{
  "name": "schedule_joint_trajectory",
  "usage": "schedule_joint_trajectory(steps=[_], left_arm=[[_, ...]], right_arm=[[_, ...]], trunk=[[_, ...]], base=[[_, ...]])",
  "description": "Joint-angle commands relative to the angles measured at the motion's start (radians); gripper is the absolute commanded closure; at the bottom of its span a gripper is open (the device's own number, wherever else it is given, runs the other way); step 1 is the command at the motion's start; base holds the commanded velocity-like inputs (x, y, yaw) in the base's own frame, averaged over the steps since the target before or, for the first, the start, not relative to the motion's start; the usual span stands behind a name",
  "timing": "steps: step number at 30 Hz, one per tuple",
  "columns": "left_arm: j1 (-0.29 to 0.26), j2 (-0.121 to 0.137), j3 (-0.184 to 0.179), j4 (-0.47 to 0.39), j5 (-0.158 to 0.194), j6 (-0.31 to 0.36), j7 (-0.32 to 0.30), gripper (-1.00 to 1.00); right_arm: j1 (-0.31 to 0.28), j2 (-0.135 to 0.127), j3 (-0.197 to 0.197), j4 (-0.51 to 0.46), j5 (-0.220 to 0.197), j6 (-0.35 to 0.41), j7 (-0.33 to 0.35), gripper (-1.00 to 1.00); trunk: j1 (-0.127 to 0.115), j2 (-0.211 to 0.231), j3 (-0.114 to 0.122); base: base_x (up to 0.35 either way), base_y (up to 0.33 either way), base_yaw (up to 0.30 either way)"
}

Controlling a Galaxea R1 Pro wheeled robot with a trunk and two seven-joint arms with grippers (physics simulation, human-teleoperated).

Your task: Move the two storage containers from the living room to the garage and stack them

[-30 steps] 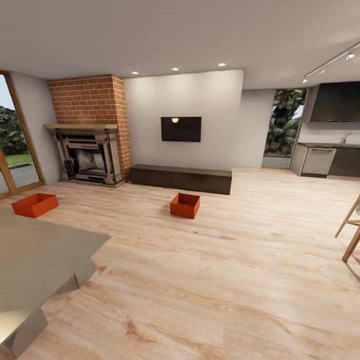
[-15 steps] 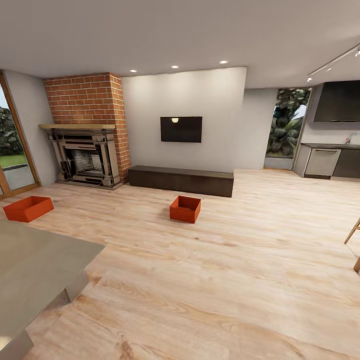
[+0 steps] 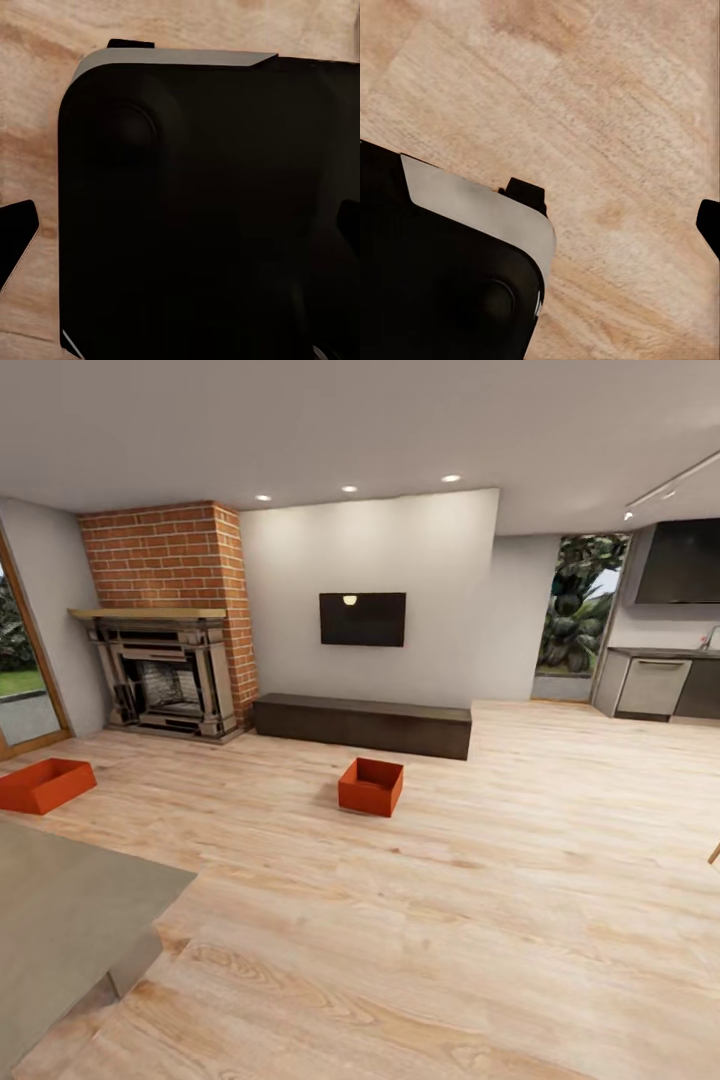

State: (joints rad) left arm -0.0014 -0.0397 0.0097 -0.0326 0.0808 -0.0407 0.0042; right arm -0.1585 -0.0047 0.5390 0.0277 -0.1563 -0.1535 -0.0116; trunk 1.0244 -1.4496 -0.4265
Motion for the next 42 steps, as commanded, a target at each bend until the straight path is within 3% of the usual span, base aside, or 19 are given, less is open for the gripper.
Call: schedule_joint_trajectory(steps=[1,42], left_arm=[[0.0,0.0,0.0,0.0,0.008,-0.002,0.0,-1.0],[0.0,0.0,0.0,0.0,0.008,-0.002,0.002,-1.0]], right_arm=[[-0.001,0.0,0.008,0.003,-0.01,-0.007,0.0,-1.0],[-0.001,-0.001,0.003,0.003,-0.008,-0.014,-0.001,-1.0]], trunk=[[0.001,0.0,-0.001],[0.001,0.0,-0.001]], base=[[0.323,0.0,0.0],[0.323,0.0,0.0]])
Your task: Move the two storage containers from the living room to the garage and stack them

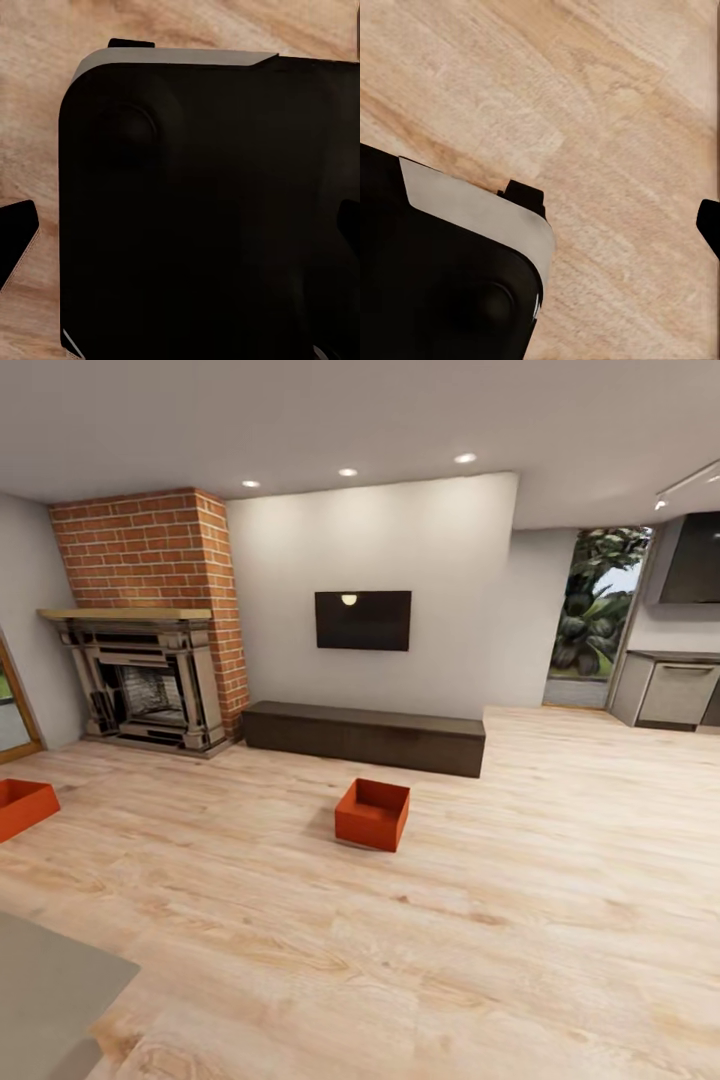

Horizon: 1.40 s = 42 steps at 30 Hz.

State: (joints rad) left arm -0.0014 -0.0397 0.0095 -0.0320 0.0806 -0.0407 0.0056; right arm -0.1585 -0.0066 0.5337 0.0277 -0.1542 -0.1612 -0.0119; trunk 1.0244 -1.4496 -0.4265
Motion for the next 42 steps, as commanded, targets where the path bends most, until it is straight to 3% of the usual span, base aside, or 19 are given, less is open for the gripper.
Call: schedule_joint_trajectory(steps=[1,42], left_arm=[[0.0,0.0,0.0,0.0,0.008,-0.002,0.001,-1.0],[0.0,0.0,0.001,-0.001,0.009,-0.002,0.001,-1.0]], right_arm=[[-0.001,0.001,0.009,0.003,-0.01,-0.006,0.0,-1.0],[-0.001,0.001,0.008,0.003,-0.01,-0.006,0.0,-1.0]], trunk=[[0.001,0.0,-0.001],[0.001,0.0,-0.001]], base=[[0.323,0.0,0.0],[0.323,0.003,0.0]])
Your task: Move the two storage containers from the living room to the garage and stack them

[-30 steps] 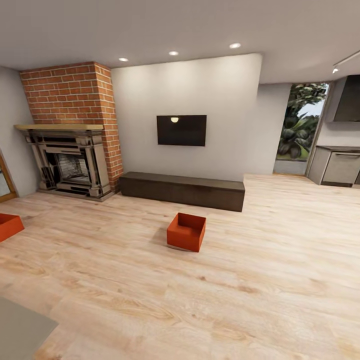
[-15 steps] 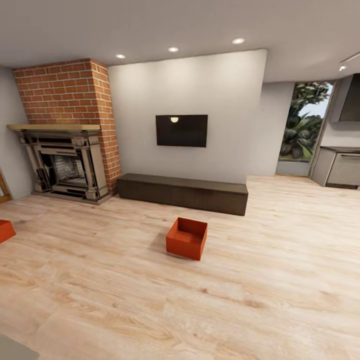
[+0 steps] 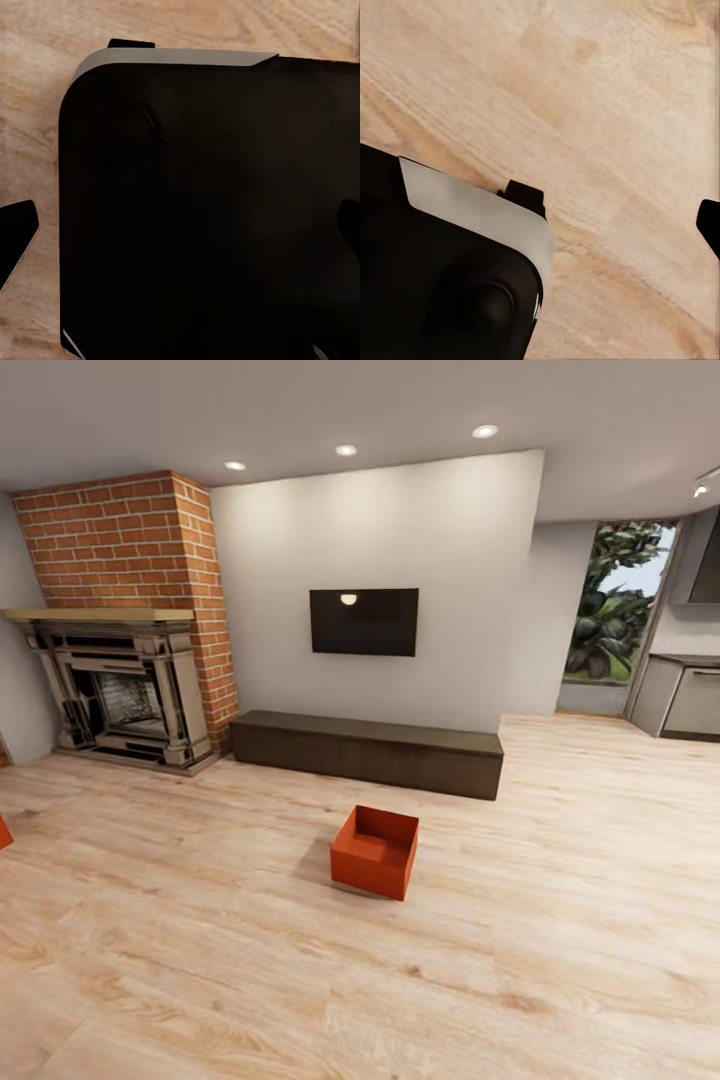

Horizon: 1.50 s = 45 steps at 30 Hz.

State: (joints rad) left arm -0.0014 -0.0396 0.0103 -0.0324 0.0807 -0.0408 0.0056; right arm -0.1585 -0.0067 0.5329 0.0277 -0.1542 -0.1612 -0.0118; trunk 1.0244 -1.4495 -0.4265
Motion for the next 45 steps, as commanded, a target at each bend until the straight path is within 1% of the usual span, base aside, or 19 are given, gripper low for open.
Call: schedule_joint_trajectory(steps=[1,37,45], left_arm=[[0.0,0.0,0.0,0.0,0.008,-0.002,0.001,-1.0],[0.0,0.0,0.0,0.0,0.008,-0.002,0.001,-1.0],[0.0,0.0,0.0,0.0,0.009,-0.002,0.001,-1.0]], right_arm=[[-0.001,0.001,0.009,0.003,-0.01,-0.006,-0.001,-1.0],[-0.001,0.002,0.009,0.003,-0.013,-0.006,-0.001,-1.0],[-0.001,0.005,0.009,0.003,-0.02,-0.006,-0.001,-1.0]], trunk=[[0.001,0.0,-0.001],[0.001,0.0,-0.001],[0.001,0.0,-0.001]], base=[[0.323,0.059,0.0],[0.323,0.07,0.0],[0.323,0.071,-0.137]])
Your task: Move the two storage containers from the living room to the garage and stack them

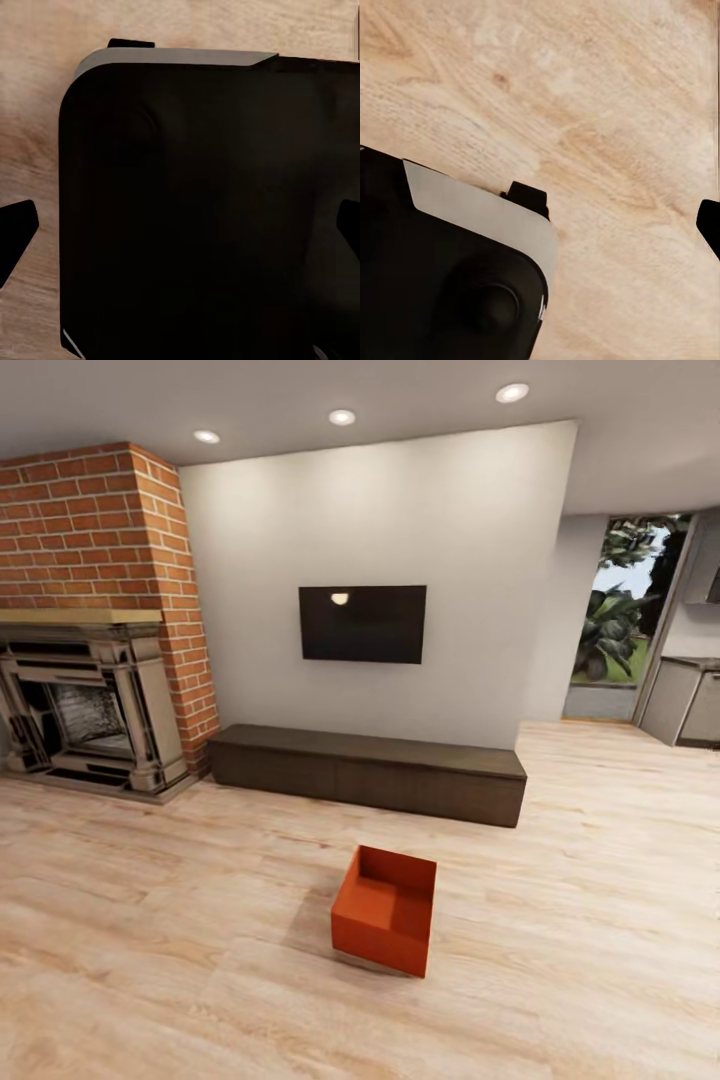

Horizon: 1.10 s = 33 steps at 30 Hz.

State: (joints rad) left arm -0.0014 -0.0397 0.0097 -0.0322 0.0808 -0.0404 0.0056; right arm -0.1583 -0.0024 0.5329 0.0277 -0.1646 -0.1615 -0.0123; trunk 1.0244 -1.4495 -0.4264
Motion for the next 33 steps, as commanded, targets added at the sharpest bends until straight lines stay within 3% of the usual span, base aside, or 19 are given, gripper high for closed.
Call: schedule_joint_trajectory(steps=[1,12,33], left_arm=[[0.0,0.0,0.0,0.0,0.008,-0.003,0.001,-1.0],[0.0,0.0,0.0,0.0,0.008,-0.004,0.001,-1.0],[0.0,0.0,0.001,0.0,0.007,-0.011,0.0,-1.0]], right_arm=[[-0.001,0.001,0.009,0.003,-0.011,-0.006,-0.001,-1.0],[-0.001,0.002,0.009,0.003,-0.013,-0.006,0.0,-1.0],[-0.001,0.001,0.009,0.003,-0.013,-0.005,-0.001,-1.0]], trunk=[[0.001,0.0,-0.001],[0.001,0.0,-0.001],[0.001,0.0,-0.001]], base=[[0.323,0.071,-0.231],[0.323,0.071,-0.223],[0.323,0.071,-0.007]])
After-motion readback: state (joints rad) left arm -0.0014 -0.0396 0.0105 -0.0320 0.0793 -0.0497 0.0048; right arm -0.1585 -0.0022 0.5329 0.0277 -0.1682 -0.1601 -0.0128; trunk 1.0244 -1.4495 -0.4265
